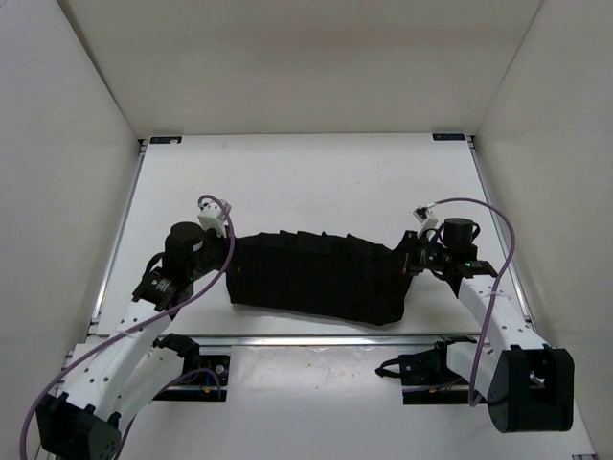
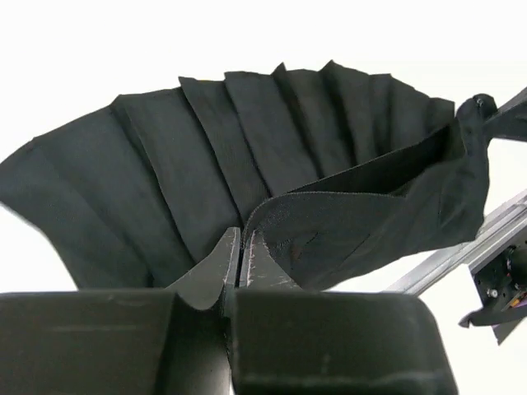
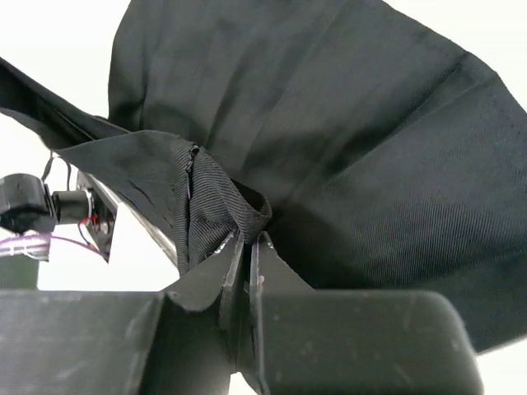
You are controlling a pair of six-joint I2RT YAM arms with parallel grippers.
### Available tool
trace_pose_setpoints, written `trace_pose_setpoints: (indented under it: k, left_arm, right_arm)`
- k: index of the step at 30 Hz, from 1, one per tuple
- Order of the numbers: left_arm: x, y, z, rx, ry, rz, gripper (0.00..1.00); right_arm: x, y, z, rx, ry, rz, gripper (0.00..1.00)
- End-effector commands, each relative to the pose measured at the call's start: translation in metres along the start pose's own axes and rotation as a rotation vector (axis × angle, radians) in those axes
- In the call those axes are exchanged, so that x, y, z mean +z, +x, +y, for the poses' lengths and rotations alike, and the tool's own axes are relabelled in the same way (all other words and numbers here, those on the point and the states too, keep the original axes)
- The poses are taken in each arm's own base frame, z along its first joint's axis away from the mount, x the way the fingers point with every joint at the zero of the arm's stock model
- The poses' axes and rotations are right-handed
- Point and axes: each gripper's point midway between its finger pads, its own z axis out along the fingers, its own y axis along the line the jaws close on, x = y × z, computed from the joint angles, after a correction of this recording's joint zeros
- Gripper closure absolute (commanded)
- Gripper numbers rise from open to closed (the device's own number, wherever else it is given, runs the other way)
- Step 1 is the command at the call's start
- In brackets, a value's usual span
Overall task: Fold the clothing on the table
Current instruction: Flatten the skirt out
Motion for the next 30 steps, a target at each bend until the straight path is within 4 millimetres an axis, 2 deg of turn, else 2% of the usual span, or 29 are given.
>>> trace_pose_setpoints:
  k: [1,3,7,10,11,13,15,16,17,19,20,21,22,23,24,25,26,27,28,29,30]
  left_arm:
    - [0.010,0.018,0.011,-0.071,-0.047,0.064,1.00]
    - [0.017,0.026,0.012,-0.110,-0.029,0.077,1.00]
    - [0.025,0.030,0.012,-0.124,-0.029,0.087,1.00]
    - [0.027,0.036,0.017,-0.142,-0.036,0.101,1.00]
    - [0.029,0.034,0.019,-0.144,-0.040,0.093,1.00]
    - [0.031,0.031,0.015,-0.150,-0.020,0.085,1.00]
    - [0.035,0.033,0.015,-0.144,-0.020,0.094,1.00]
    - [0.037,0.026,0.014,-0.138,-0.020,0.082,1.00]
    - [0.040,0.028,0.019,-0.136,-0.030,0.093,1.00]
    - [0.046,0.006,0.020,-0.134,-0.039,0.058,1.00]
    - [0.052,-0.007,0.020,-0.121,-0.043,0.045,1.00]
    - [0.059,-0.008,0.027,-0.121,-0.065,0.064,1.00]
    - [0.068,-0.025,0.031,-0.113,-0.084,0.050,1.00]
    - [0.072,-0.052,0.029,-0.099,-0.090,0.011,1.00]
    - [0.084,-0.055,0.038,-0.106,-0.115,0.034,1.00]
    - [0.087,-0.089,0.035,-0.091,-0.115,-0.018,1.00]
    - [0.098,-0.111,0.036,-0.071,-0.120,-0.029,1.00]
    - [0.111,-0.120,0.046,-0.050,-0.139,-0.027,1.00]
    - [0.122,-0.148,0.046,-0.034,-0.149,-0.065,1.00]
    - [0.119,-0.192,0.041,-0.001,-0.154,-0.143,1.00]
    - [0.125,-0.227,0.037,0.030,-0.147,-0.191,1.00]
  right_arm:
    - [0.009,-0.023,-0.005,-0.005,0.003,-0.075,1.00]
    - [0.013,-0.019,-0.009,0.017,0.005,-0.049,1.00]
    - [0.018,-0.014,-0.015,0.054,-0.016,-0.029,0.98]
    - [0.018,-0.017,-0.010,0.046,-0.047,-0.041,0.93]
    - [0.016,-0.017,-0.007,0.044,-0.060,-0.043,0.89]
    - [0.016,-0.018,-0.005,0.033,-0.086,-0.057,0.89]
    - [0.018,-0.023,0.000,0.016,-0.107,-0.068,0.97]
    - [0.017,-0.027,0.000,0.013,-0.110,-0.077,1.00]
    - [0.017,-0.032,0.003,0.002,-0.114,-0.082,1.00]
    - [0.020,-0.043,0.002,0.001,-0.112,-0.076,1.00]
    - [0.013,-0.067,-0.002,-0.017,-0.102,-0.125,1.00]
    - [0.011,-0.084,-0.004,-0.009,-0.098,-0.141,1.00]
    - [0.008,-0.110,-0.001,-0.046,-0.115,-0.169,1.00]
    - [0.005,-0.125,-0.003,-0.050,-0.112,-0.190,1.00]
    - [0.002,-0.153,0.002,-0.078,-0.124,-0.215,1.00]
    - [0.003,-0.165,-0.004,-0.076,-0.114,-0.219,1.00]
    - [-0.004,-0.197,0.010,-0.138,-0.123,-0.255,1.00]
    - [-0.010,-0.233,0.018,-0.200,-0.124,-0.298,1.00]
    - [-0.015,-0.267,0.025,-0.262,-0.120,-0.342,1.00]
    - [-0.008,-0.278,0.012,-0.233,-0.111,-0.330,1.00]
    - [-0.023,-0.308,0.031,-0.294,-0.127,-0.377,1.00]
